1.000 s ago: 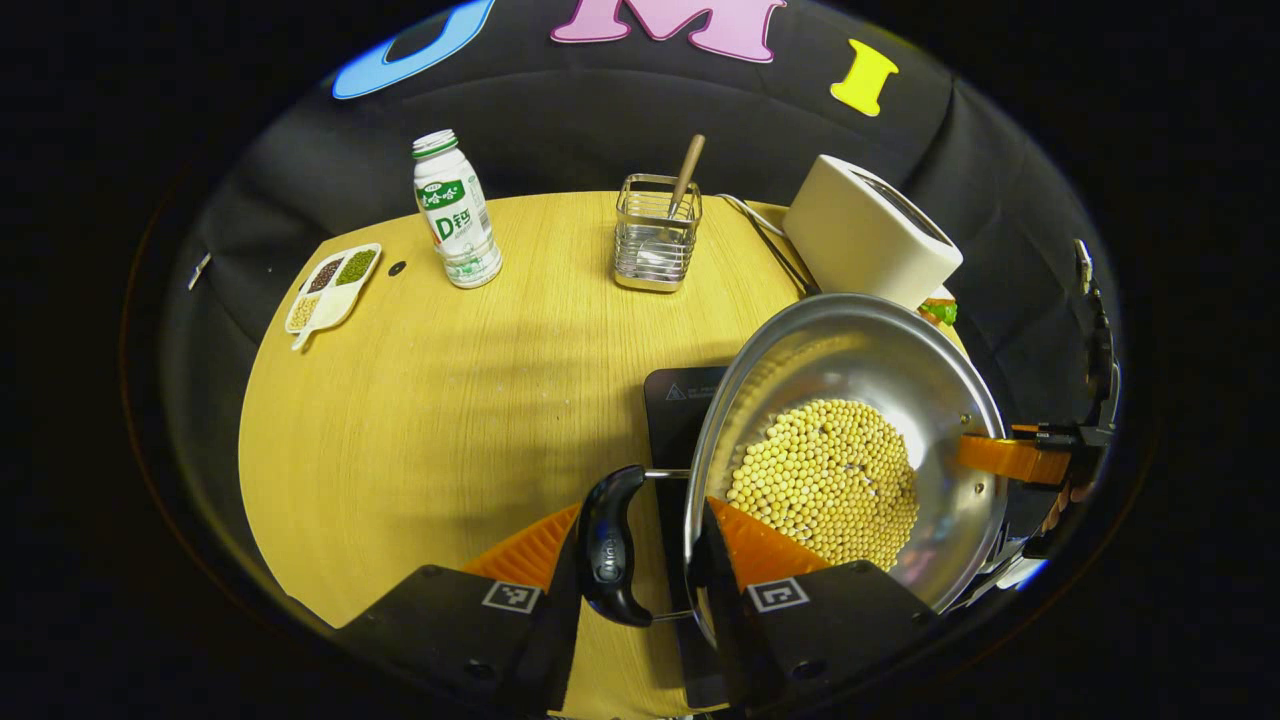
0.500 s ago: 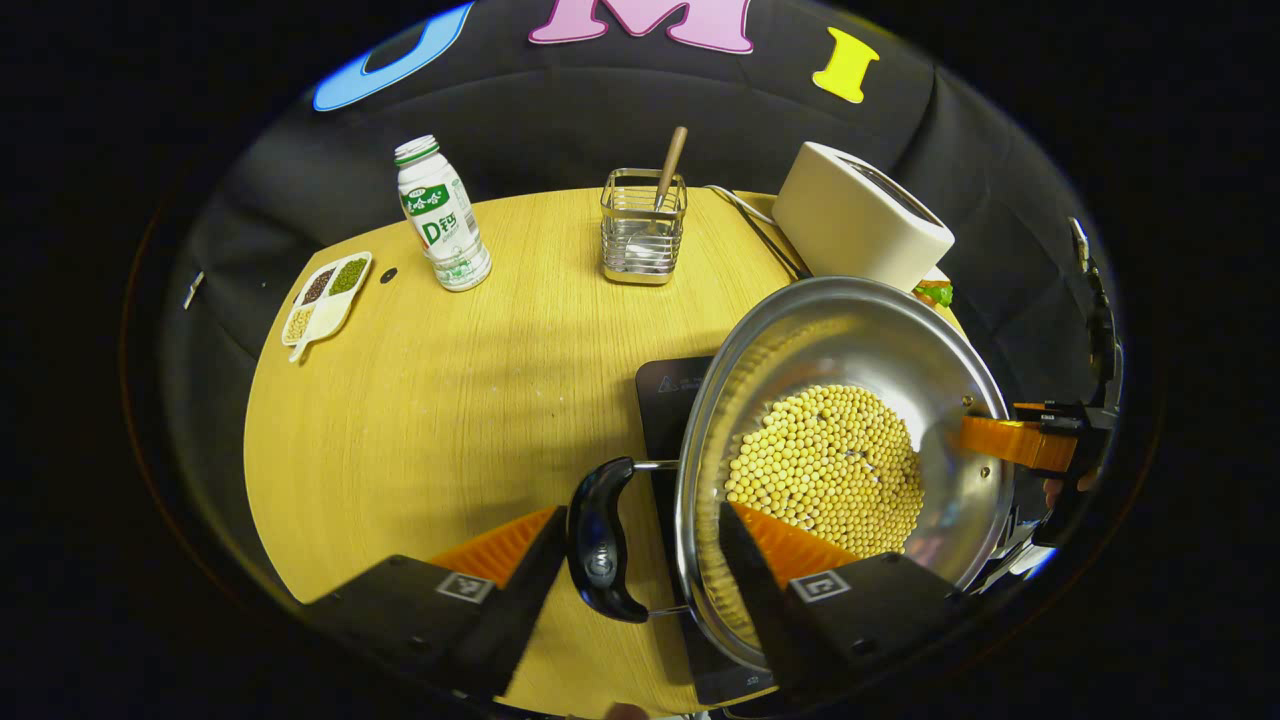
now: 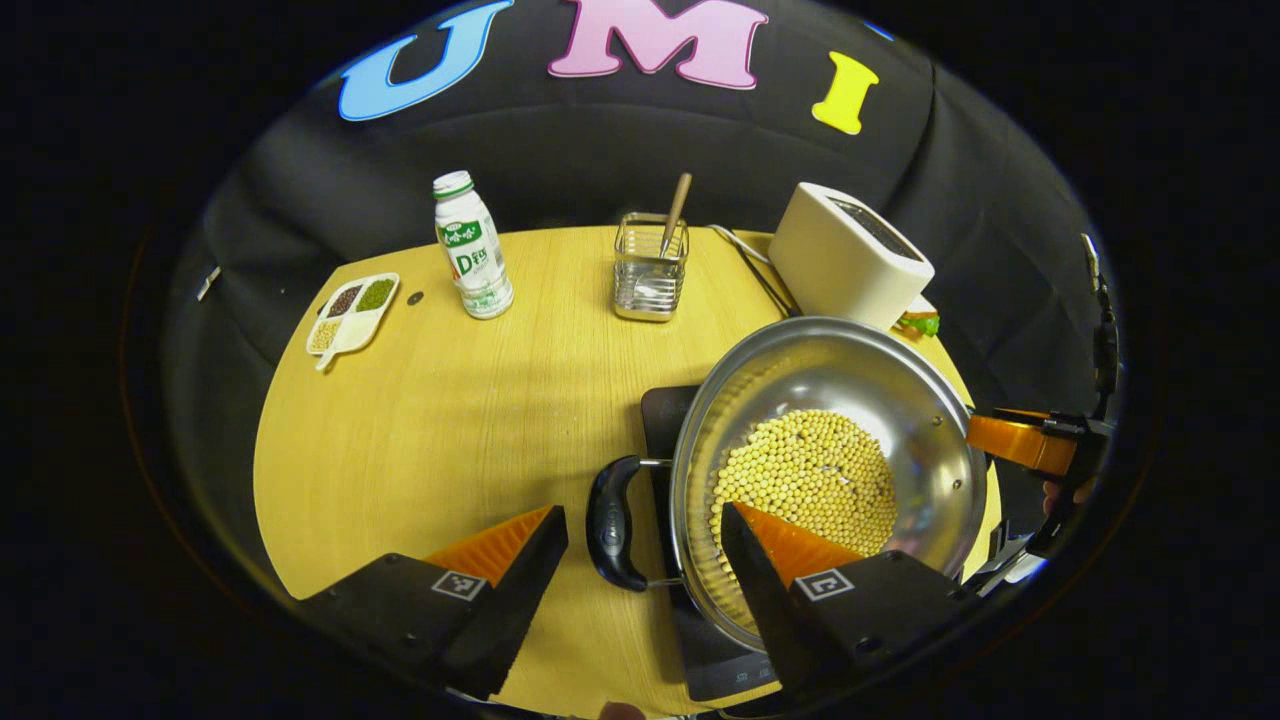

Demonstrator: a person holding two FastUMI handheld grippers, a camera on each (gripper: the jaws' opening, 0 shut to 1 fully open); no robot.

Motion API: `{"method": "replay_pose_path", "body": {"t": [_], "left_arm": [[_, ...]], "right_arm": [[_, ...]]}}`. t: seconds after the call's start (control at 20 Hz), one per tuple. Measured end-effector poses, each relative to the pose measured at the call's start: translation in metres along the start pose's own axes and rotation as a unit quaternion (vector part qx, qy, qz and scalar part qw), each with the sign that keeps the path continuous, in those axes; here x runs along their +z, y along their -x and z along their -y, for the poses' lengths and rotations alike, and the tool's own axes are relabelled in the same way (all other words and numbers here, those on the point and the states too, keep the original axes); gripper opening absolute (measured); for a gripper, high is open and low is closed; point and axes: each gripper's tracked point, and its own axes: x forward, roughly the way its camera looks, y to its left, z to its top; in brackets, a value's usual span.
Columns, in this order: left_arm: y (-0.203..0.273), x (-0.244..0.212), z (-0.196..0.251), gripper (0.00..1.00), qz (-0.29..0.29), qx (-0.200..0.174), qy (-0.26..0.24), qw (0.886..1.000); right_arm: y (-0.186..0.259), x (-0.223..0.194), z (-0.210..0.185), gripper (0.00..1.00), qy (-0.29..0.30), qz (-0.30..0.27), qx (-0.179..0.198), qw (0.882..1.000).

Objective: First push the handle of the pot to place it horizontally, then grasp the pot with both hands and set it on the induction cooktop.

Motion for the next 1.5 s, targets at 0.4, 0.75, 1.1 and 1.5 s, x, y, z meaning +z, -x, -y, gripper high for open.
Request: {"method": "replay_pose_path", "body": {"t": [0.4, 0.75, 1.1, 1.5], "left_arm": [[0.082, 0.033, 0.021, 0.96, 0.121, 0.009, -0.006, 0.993], [0.164, 0.072, 0.036, 0.96, 0.256, 0.012, -0.022, 0.966], [0.252, 0.101, 0.033, 0.95, 0.379, 0.036, -0.037, 0.924], [0.306, 0.093, 0.027, 0.95, 0.438, 0.044, -0.033, 0.897]], "right_arm": [[0.076, 0.057, -0.025, 0.97, 0.006, 0.125, 0.025, 0.992], [0.161, 0.106, -0.039, 0.97, 0.027, 0.250, 0.022, 0.968], [0.243, 0.128, -0.058, 0.97, 0.044, 0.356, 0.014, 0.933], [0.282, 0.123, -0.089, 0.97, 0.072, 0.424, 0.013, 0.903]]}}
